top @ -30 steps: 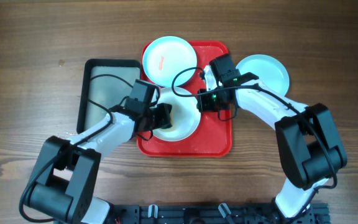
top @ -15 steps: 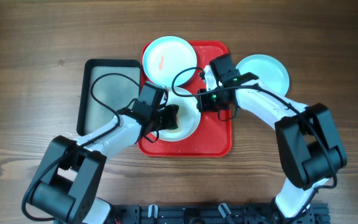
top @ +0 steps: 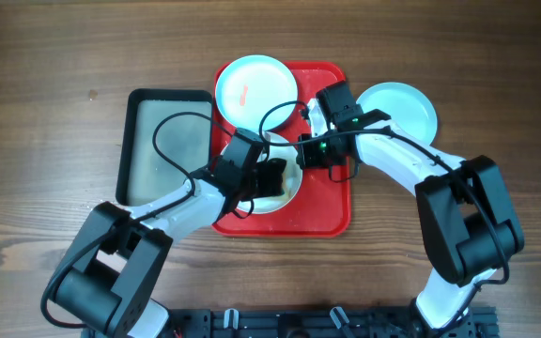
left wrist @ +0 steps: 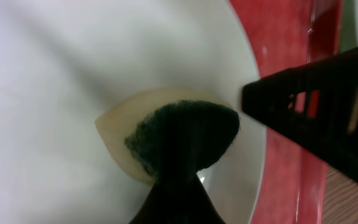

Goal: Clean dirty plates on tray and stack at the side
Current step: 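Keep scrubbing the white plate with the left gripper's sponge, then return the sponge with the left gripper over the black tray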

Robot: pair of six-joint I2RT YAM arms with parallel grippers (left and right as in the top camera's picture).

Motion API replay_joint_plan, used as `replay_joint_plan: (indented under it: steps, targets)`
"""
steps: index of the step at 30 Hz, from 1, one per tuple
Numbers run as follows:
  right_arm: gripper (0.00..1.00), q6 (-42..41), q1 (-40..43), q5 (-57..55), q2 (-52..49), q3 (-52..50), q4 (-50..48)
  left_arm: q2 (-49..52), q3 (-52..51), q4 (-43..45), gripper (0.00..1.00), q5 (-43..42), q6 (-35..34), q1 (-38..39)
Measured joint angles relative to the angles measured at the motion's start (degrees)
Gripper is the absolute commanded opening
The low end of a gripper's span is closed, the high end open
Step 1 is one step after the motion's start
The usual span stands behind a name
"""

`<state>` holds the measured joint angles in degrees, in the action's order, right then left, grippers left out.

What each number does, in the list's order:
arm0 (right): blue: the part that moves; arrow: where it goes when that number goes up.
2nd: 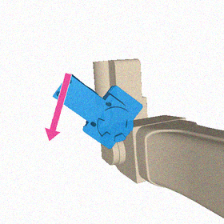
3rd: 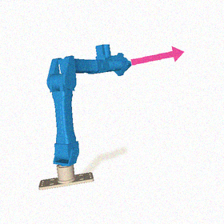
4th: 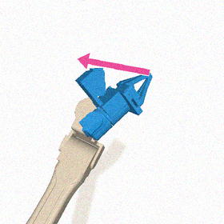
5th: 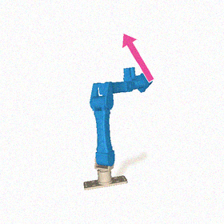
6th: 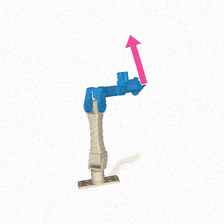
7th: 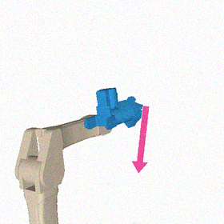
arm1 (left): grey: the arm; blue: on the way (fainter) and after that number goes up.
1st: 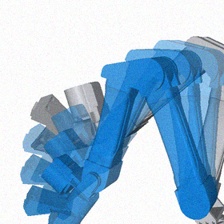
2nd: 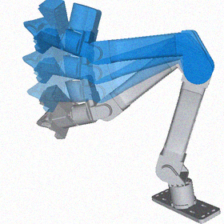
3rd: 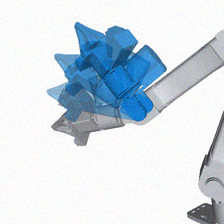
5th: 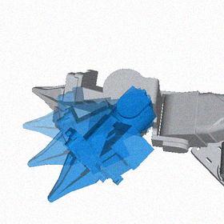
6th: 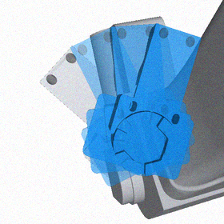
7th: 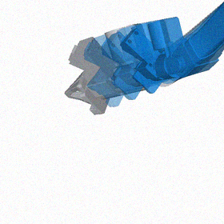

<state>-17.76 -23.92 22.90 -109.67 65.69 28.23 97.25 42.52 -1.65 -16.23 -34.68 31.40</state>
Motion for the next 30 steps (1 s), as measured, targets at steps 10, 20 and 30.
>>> replay_joint_plan:
  steps: [10, 20, 30]
  targets:
    - [0.04, 0.0, -0.3, 1.0, -0.1, 0.0, 0.0, -8.1, -0.2, 1.4, 0.04, 3.1, -0.2, -3.0]
    - [0.39, -0.4, -0.3, 1.5, -0.1, 0.0, -0.1, -19.4, -0.2, -10.6, 0.04, 7.5, 1.5, -11.8]
    - [0.34, -1.6, -0.3, 1.5, -0.1, 0.0, -0.2, -22.2, -0.2, -19.9, 0.08, 7.9, 1.8, -27.3]
